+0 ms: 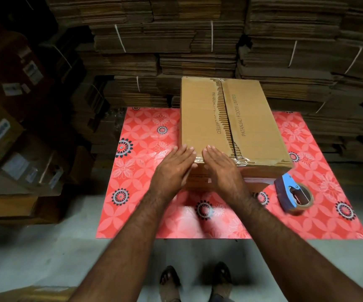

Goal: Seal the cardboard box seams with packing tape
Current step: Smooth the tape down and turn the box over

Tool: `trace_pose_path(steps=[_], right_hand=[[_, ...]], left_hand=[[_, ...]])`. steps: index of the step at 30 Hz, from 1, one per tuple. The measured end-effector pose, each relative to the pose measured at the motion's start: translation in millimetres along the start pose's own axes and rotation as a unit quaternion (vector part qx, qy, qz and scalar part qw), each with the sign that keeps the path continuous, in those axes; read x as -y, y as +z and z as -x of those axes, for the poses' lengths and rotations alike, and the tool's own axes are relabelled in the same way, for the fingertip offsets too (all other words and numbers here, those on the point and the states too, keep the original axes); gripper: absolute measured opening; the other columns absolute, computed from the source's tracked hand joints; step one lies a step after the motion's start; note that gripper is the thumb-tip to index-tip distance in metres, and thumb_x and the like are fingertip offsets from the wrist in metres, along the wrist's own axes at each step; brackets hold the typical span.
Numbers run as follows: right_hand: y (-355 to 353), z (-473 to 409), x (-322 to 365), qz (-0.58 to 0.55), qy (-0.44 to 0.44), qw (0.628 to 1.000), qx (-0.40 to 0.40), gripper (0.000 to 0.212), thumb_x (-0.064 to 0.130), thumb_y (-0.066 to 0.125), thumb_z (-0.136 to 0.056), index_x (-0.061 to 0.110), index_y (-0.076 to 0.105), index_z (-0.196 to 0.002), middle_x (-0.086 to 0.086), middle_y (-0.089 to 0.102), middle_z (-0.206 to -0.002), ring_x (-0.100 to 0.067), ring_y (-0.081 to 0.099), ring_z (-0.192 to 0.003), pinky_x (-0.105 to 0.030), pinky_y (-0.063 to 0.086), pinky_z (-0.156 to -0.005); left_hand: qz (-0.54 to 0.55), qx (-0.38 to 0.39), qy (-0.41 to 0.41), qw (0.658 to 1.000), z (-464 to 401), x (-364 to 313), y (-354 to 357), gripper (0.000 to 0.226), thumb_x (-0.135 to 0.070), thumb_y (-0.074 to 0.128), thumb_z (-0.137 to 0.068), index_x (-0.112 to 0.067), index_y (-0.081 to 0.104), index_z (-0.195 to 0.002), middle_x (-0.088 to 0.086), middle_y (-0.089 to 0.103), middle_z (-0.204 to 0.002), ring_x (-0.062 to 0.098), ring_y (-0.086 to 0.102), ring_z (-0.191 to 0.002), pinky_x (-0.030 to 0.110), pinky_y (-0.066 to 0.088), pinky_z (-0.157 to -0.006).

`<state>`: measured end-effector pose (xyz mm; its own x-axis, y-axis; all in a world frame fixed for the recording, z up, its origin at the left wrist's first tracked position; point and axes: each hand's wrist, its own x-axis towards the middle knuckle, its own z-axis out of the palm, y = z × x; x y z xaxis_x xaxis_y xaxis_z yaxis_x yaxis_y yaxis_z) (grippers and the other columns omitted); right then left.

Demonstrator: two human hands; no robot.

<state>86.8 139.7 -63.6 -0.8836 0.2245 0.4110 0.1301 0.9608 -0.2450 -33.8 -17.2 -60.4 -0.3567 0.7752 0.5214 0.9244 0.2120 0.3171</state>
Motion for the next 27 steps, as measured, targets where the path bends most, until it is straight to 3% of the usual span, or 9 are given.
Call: trace_pose_path(steps=[2, 5, 11, 15, 18, 20, 23, 27], right_hand=[[3.4, 5.5, -4.1, 0.017, 0.003, 1.000, -0.008, 0.041, 0.013, 0.055, -0.096, 0.002, 0.057, -0.135, -0.016, 0.057, -0.140, -0.029, 0.052, -0.132, -0.044, 0.039, -0.112], [-0.8, 10.1, -10.3, 0.034, -0.006, 0.999, 0.003, 0.052, 0.003, 0.068, -0.089, 0.006, 0.055, -0.139, -0.011, 0.055, -0.143, -0.026, 0.050, -0.135, -0.040, 0.033, -0.115], [-5.4, 2.6, 13.4, 0.104, 0.042, 0.994, 0.004, 0.042, 0.025, 0.043, -0.101, 0.002, 0.058, -0.134, -0.016, 0.059, -0.137, -0.028, 0.053, -0.131, -0.044, 0.035, -0.114], [1.8, 3.0, 17.7, 0.086, 0.047, 0.995, 0.009, 0.046, 0.012, 0.050, -0.091, 0.003, 0.056, -0.136, -0.015, 0.057, -0.140, -0.028, 0.052, -0.133, -0.039, 0.030, -0.115], [-9.4, 17.9, 9.1, 0.083, 0.066, 0.994, -0.002, 0.060, 0.003, 0.038, -0.082, 0.002, 0.051, -0.141, -0.014, 0.053, -0.145, -0.028, 0.047, -0.136, -0.041, 0.030, -0.118], [-15.7, 26.8, 10.6, 0.087, 0.089, 0.992, -0.009, 0.058, 0.001, 0.039, -0.087, 0.002, 0.046, -0.145, -0.015, 0.048, -0.149, -0.029, 0.042, -0.140, -0.043, 0.024, -0.120], [-18.8, 30.7, 17.6, 0.109, 0.117, 0.987, -0.005, 0.057, 0.017, 0.038, -0.095, 0.000, 0.037, -0.150, -0.018, 0.037, -0.156, -0.031, 0.030, -0.147, -0.046, 0.021, -0.121], [-3.0, 41.0, 19.5, 0.182, 0.150, 0.972, 0.021, 0.066, 0.016, 0.025, -0.093, -0.004, 0.014, -0.155, -0.024, 0.010, -0.162, -0.034, 0.008, -0.152, -0.049, 0.015, -0.122]], left_hand=[[0.003, 0.006, 0.017, 1.000, 1.5, 3.7, 0.2, 0.033, -0.012, 0.049, -0.102, -0.002, 0.065, -0.129, 0.015, 0.061, -0.137, 0.031, 0.055, -0.131, 0.049, 0.043, -0.110], [-0.003, 0.018, 0.031, 0.999, 14.3, 10.1, -6.8, 0.050, -0.005, 0.018, -0.106, -0.002, 0.057, -0.138, 0.015, 0.052, -0.146, 0.031, 0.047, -0.138, 0.046, 0.035, -0.117], [0.002, 0.008, 0.012, 1.000, 2.6, -7.2, -2.5, 0.041, -0.012, 0.050, -0.095, -0.001, 0.061, -0.133, 0.016, 0.057, -0.141, 0.031, 0.052, -0.133, 0.049, 0.040, -0.113], [0.011, 0.007, -0.006, 1.000, -2.7, -3.1, 6.5, 0.045, -0.003, 0.065, -0.084, -0.001, 0.064, -0.129, 0.017, 0.061, -0.137, 0.031, 0.057, -0.129, 0.050, 0.045, -0.109], [-0.010, 0.009, 0.026, 1.000, 2.2, 1.8, 5.3, 0.042, -0.012, 0.058, -0.093, -0.001, 0.061, -0.133, 0.017, 0.058, -0.140, 0.031, 0.054, -0.132, 0.049, 0.043, -0.111], [-0.021, 0.010, 0.020, 1.000, 2.0, -3.1, 2.0, 0.048, -0.003, 0.066, -0.086, 0.000, 0.060, -0.133, 0.018, 0.057, -0.140, 0.032, 0.053, -0.132, 0.051, 0.043, -0.110], [-0.051, 0.035, -0.001, 0.998, -4.2, -20.2, 2.4, 0.072, 0.008, 0.074, -0.067, 0.002, 0.056, -0.136, 0.020, 0.053, -0.145, 0.033, 0.049, -0.136, 0.050, 0.036, -0.115], [-0.118, 0.075, 0.023, 0.990, 2.1, -44.6, 18.6, 0.080, -0.004, 0.065, -0.075, 0.005, 0.037, -0.149, 0.022, 0.031, -0.159, 0.035, 0.027, -0.149, 0.050, 0.021, -0.122]])
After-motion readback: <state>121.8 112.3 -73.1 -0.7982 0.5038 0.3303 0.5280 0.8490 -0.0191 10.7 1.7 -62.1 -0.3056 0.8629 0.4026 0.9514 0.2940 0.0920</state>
